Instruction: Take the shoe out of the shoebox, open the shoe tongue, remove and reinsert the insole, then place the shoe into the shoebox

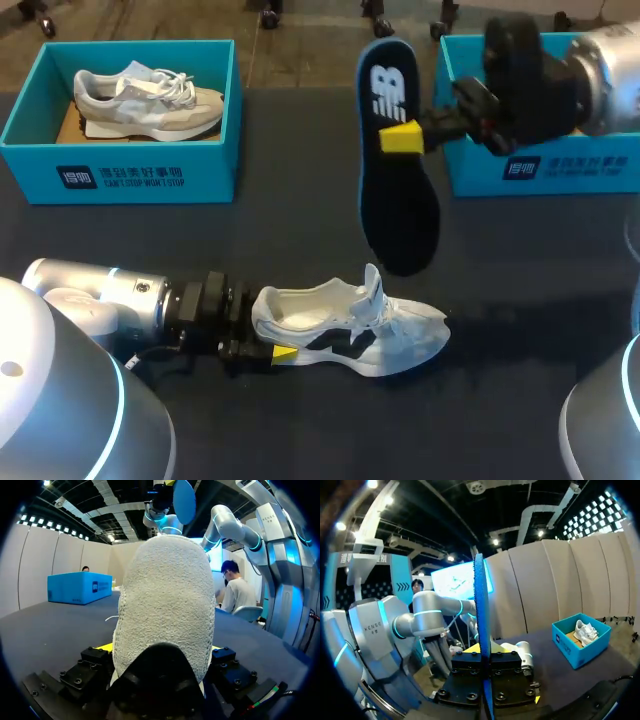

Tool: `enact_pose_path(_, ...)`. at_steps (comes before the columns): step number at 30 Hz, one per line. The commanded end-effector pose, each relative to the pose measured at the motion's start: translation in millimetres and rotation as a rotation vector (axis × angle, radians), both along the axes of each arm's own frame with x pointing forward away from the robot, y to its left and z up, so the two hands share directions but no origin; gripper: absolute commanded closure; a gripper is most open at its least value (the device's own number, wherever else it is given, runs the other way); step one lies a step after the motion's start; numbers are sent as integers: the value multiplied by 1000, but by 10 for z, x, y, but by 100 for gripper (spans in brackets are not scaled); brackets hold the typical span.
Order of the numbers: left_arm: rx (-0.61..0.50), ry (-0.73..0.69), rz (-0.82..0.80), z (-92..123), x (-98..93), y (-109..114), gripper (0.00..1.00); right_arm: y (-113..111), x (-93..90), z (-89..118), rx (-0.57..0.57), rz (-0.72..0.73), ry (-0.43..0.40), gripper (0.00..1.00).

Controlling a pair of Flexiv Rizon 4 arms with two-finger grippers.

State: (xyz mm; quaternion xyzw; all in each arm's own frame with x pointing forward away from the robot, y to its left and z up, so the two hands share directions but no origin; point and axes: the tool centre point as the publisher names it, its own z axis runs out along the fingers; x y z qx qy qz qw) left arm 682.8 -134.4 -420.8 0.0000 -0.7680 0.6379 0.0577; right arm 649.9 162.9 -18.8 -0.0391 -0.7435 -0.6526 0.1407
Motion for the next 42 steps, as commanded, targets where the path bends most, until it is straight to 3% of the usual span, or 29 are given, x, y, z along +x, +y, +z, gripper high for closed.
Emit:
enact_pose_path(1,0,-1,2,-19,-5,-12,100,-82,-214,-20,18,-67,-7,100)
enact_pose_path(6,0,-1,2,-19,-5,-12,100,-82,-214,-20,18,-67,-7,100)
enact_pose_path(11,0,-1,2,-19,-5,-12,100,-148,-265,194,12,-132,28,100)
enact_pose_path(15,0,-1,2,-19,-5,-12,100,-173,-438,381,0,-164,66,100)
enact_pose_path(16,0,-1,2,-19,-5,-12,100,-175,-467,392,-2,-163,68,100)
enact_pose_path(18,0,-1,2,-19,-5,-12,100,-221,-624,394,-15,-106,158,100)
enact_pose_path(31,0,-1,2,-19,-5,-12,100,-216,-631,386,-5,-138,161,100)
enact_pose_path(42,0,-1,2,-19,-5,-12,100,-177,-896,475,0,-214,176,100)
